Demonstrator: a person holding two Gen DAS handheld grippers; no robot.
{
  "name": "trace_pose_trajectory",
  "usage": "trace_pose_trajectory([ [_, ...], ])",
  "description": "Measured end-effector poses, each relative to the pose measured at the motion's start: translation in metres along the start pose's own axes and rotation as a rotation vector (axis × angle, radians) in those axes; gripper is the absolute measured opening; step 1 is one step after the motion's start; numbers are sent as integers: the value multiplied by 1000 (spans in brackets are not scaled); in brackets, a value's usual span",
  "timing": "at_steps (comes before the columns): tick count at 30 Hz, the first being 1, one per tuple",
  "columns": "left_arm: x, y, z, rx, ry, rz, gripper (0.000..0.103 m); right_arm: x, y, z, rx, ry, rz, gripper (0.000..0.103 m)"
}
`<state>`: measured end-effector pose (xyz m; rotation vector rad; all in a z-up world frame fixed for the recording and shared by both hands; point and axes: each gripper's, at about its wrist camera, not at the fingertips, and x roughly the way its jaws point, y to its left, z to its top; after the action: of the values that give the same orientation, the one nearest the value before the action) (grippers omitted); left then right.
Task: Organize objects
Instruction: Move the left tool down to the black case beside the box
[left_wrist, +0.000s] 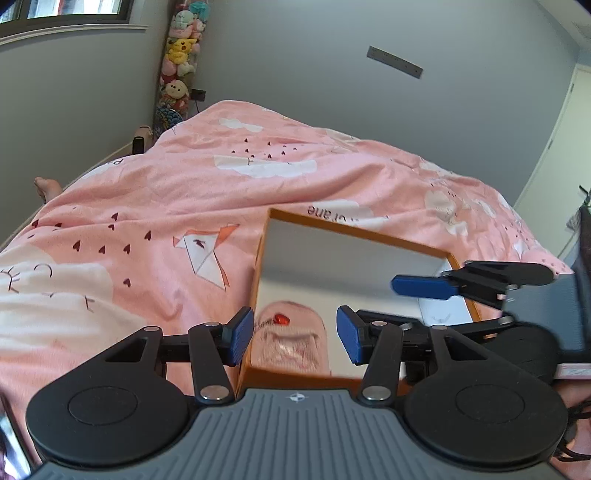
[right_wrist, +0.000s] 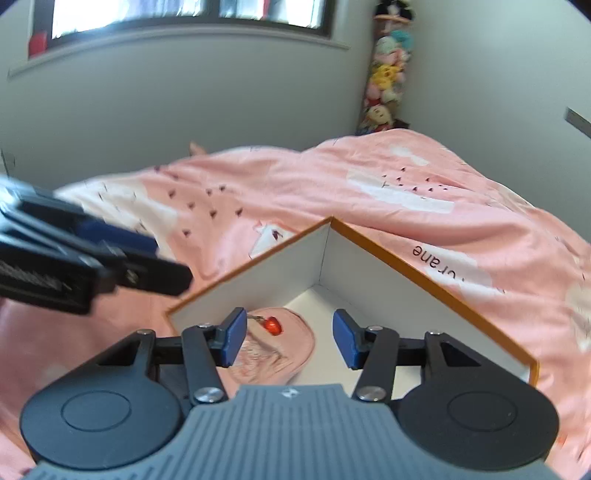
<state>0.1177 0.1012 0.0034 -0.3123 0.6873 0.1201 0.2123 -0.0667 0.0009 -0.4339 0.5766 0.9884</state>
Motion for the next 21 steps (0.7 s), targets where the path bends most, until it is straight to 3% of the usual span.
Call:
trace_pose_trajectory([
  [7, 1, 6, -30, -7, 77, 34, 59, -42, 9, -31, 179, -55, -17, 55],
  [12, 8, 13, -48, -22, 136, 34, 59, -45, 17, -58, 303, -17, -14, 55],
  [21, 21, 29, -66, -80, 206, 54, 61, -19, 33, -85, 366, 85, -8, 54],
])
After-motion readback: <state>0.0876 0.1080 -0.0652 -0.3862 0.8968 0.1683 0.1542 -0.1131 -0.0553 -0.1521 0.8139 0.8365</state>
